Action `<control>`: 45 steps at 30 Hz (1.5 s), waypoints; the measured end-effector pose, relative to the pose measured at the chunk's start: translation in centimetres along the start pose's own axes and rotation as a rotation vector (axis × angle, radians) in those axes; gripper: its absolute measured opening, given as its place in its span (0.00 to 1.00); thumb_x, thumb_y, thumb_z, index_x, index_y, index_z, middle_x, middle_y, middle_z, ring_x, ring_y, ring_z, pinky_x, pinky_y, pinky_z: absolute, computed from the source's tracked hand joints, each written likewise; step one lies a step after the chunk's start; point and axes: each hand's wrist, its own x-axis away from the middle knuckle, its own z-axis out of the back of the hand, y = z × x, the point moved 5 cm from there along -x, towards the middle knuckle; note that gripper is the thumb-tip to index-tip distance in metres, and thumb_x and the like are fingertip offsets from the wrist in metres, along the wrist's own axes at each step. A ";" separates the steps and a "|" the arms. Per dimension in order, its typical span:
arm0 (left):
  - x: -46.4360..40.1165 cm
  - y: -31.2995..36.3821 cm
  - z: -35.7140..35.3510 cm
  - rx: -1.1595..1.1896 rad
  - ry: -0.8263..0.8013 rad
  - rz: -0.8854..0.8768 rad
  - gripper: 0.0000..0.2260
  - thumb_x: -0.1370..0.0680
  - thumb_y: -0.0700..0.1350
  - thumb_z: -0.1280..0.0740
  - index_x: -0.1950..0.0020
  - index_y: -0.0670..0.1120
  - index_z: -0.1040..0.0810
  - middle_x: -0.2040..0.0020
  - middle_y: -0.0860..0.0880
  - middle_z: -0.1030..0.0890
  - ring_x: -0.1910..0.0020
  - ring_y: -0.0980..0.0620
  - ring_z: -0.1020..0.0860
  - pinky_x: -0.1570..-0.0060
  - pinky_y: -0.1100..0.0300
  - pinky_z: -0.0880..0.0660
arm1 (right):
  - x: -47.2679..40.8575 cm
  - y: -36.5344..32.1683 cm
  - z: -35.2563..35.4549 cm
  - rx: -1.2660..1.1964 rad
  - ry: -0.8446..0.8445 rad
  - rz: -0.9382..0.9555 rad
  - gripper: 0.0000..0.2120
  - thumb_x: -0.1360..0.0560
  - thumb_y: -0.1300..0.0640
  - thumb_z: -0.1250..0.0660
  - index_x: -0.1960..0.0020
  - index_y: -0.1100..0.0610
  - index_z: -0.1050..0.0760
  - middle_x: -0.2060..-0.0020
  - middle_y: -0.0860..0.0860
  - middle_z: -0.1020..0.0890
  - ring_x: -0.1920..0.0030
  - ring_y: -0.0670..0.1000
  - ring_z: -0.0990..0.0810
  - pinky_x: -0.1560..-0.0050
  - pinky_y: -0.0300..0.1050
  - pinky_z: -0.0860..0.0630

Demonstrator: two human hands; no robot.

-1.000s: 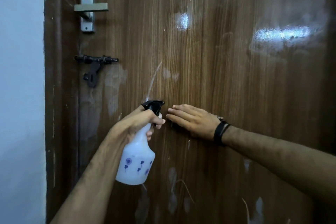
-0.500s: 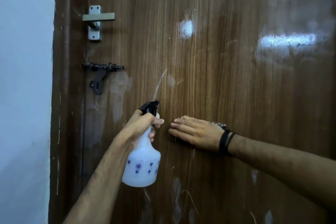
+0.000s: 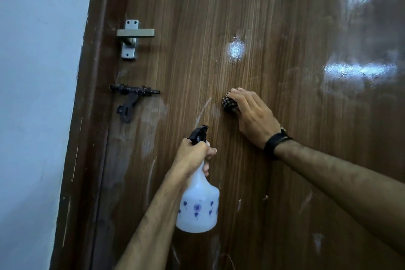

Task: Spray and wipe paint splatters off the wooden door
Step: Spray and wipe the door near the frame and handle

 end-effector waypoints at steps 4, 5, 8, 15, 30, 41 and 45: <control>0.0 -0.3 -0.6 -0.003 0.009 -0.001 0.08 0.24 0.35 0.33 0.62 0.44 0.27 0.70 0.48 0.27 0.77 0.53 0.31 0.75 0.60 0.30 | 1.3 -1.1 -0.1 -0.014 -0.007 0.010 0.20 0.24 0.69 0.33 0.33 0.62 0.29 0.36 0.60 0.23 0.34 0.59 0.25 0.31 0.56 0.28; 0.1 -0.2 -0.6 -0.012 0.006 -0.005 0.08 0.24 0.35 0.33 0.62 0.44 0.27 0.70 0.48 0.27 0.77 0.53 0.31 0.75 0.60 0.30 | 1.8 -1.6 -0.2 -0.013 -0.023 0.044 0.21 0.25 0.70 0.32 0.33 0.63 0.28 0.37 0.60 0.22 0.34 0.59 0.26 0.31 0.55 0.29; 0.3 0.1 0.1 -0.037 0.016 -0.005 0.08 0.24 0.36 0.33 0.62 0.43 0.26 0.70 0.47 0.27 0.77 0.53 0.31 0.75 0.60 0.29 | 2.8 -2.9 -0.9 0.005 -0.111 0.182 0.23 0.28 0.70 0.31 0.34 0.63 0.26 0.36 0.60 0.22 0.34 0.59 0.25 0.29 0.53 0.31; 0.3 0.7 2.0 -0.072 -0.017 -0.025 0.07 0.24 0.36 0.33 0.60 0.43 0.28 0.65 0.44 0.28 0.76 0.53 0.32 0.74 0.60 0.31 | -4.7 -1.2 -2.0 0.007 -0.044 0.050 0.23 0.27 0.72 0.33 0.34 0.60 0.29 0.37 0.57 0.23 0.35 0.59 0.25 0.33 0.53 0.27; 1.0 -0.2 3.2 -0.148 -0.080 0.034 0.06 0.24 0.36 0.33 0.59 0.43 0.25 0.65 0.45 0.27 0.76 0.53 0.30 0.72 0.59 0.30 | -7.5 -2.1 -2.9 -0.021 -0.032 -0.001 0.20 0.25 0.70 0.34 0.36 0.58 0.30 0.39 0.55 0.23 0.38 0.58 0.25 0.37 0.54 0.25; 1.6 0.4 6.5 -0.096 0.013 0.064 0.07 0.25 0.34 0.33 0.62 0.42 0.27 0.71 0.47 0.28 0.77 0.53 0.32 0.75 0.59 0.32 | 0.8 -9.1 -6.3 -0.022 -0.266 0.352 0.21 0.25 0.67 0.33 0.32 0.63 0.27 0.35 0.60 0.22 0.33 0.61 0.26 0.33 0.58 0.27; 2.5 0.5 7.4 -0.090 0.014 0.055 0.04 0.24 0.35 0.34 0.57 0.42 0.26 0.67 0.46 0.26 0.76 0.53 0.32 0.75 0.60 0.31 | -1.9 -7.5 -5.5 0.004 -0.237 0.284 0.20 0.25 0.63 0.38 0.33 0.62 0.28 0.36 0.60 0.23 0.34 0.61 0.25 0.33 0.59 0.27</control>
